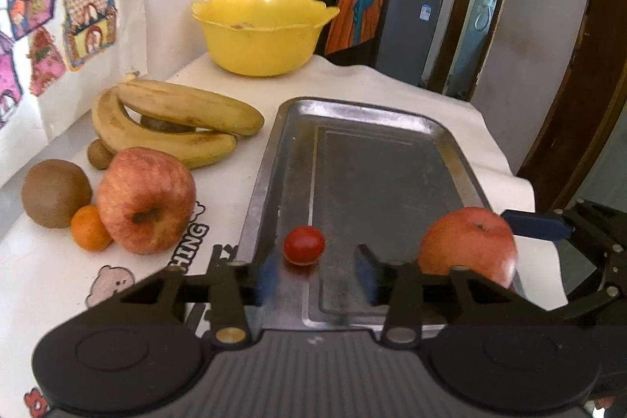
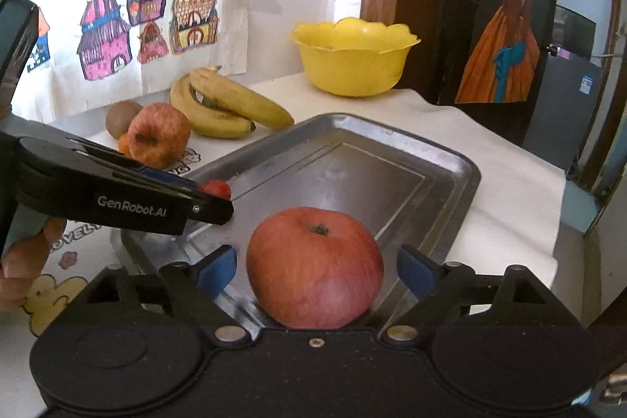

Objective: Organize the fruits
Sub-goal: 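Carry the apple onto the metal tray and open the right tool while the left tool releases the tomato there, then lift both open tools away from the tray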

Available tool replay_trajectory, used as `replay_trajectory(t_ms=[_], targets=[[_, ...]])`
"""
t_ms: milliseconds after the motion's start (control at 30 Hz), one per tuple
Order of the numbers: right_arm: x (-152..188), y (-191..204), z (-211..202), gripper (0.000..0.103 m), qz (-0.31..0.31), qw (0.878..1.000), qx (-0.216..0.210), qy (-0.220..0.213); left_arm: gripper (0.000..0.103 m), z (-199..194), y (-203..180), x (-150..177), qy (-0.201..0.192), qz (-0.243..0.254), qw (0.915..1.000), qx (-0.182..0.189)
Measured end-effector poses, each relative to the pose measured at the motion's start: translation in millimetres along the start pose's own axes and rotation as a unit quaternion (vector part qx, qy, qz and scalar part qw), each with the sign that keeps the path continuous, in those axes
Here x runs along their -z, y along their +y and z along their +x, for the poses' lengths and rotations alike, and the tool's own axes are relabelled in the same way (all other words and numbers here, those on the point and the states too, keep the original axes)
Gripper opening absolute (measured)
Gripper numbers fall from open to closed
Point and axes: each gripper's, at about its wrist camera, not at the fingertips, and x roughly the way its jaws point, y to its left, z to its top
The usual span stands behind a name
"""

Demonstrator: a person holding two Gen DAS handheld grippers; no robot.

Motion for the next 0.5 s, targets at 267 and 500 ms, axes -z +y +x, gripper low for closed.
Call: replay_trajectory(t_ms=[267, 500], targets=[[2.1, 19.4, -67.0, 0.102, 0.012, 0.997, 0.024, -0.073, 0.1, -54.9, 7.3, 4.6, -0.058, -0.015, 0.9981, -0.014], [7.5, 49.8, -119.8, 0.102, 0.021, 0.992, 0.043, -0.114, 0.102, -108.0, 16.8, 20.9, -0.097, -0.023, 0.9946, -0.029]])
